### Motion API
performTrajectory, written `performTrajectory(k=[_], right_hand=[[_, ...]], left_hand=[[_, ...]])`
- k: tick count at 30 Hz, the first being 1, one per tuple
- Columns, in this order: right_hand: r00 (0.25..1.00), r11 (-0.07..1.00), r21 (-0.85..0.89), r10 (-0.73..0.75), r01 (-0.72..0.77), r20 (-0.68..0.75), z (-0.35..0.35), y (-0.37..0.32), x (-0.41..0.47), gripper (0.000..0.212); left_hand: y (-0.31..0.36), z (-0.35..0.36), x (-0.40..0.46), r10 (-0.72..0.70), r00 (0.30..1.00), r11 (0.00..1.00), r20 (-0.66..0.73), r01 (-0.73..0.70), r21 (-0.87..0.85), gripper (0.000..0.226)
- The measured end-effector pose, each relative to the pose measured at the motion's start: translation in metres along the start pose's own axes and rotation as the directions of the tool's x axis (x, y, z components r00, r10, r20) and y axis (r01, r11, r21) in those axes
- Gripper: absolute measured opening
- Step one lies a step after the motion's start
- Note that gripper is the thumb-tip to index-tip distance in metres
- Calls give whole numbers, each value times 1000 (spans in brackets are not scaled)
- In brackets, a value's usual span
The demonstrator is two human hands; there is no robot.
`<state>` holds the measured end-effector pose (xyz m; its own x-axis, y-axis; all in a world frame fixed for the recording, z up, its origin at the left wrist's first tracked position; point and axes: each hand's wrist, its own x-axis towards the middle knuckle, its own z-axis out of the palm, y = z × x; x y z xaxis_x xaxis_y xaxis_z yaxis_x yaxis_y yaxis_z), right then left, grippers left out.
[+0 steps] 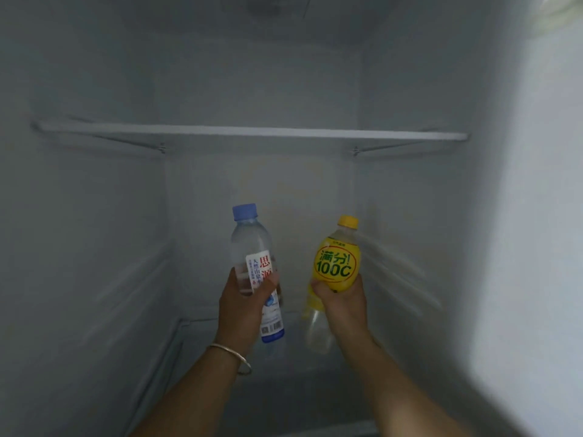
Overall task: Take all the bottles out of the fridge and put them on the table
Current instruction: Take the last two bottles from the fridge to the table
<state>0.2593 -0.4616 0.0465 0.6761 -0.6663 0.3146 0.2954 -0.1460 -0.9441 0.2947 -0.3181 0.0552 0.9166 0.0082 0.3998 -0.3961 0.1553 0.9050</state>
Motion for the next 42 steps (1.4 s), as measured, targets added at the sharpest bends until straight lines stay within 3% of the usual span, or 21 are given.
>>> performTrajectory(k=[5, 8, 20, 30, 38, 42], right_hand=[[998, 999, -20, -43, 44, 39, -23, -25, -77, 64], [995, 995, -17, -98, 98, 4, -49, -52, -134, 46], [920, 987, -153, -107, 52, -378, -198, -122, -352, 44], [835, 965, -261, -160, 21, -526, -354, -170, -462, 41], [740, 911, -393, -176, -127, -649, -546, -218, -565, 34], [680, 888, -408, -165, -213, -715, -636, -226, -603, 40]], left_hand=[[47, -20, -66, -79, 994, 996, 77, 81, -30, 10], [68, -38, -117, -107, 984, 987, 143, 122, -102, 10], [146, -64, -331, -126, 868, 980, 480, 185, -76, 24], [207, 7, -488, -73, 734, 981, 676, 176, -85, 27], [251, 103, -662, -54, 615, 940, 787, 296, -167, 31], [262, 147, -750, -59, 517, 930, 854, 339, -141, 35]])
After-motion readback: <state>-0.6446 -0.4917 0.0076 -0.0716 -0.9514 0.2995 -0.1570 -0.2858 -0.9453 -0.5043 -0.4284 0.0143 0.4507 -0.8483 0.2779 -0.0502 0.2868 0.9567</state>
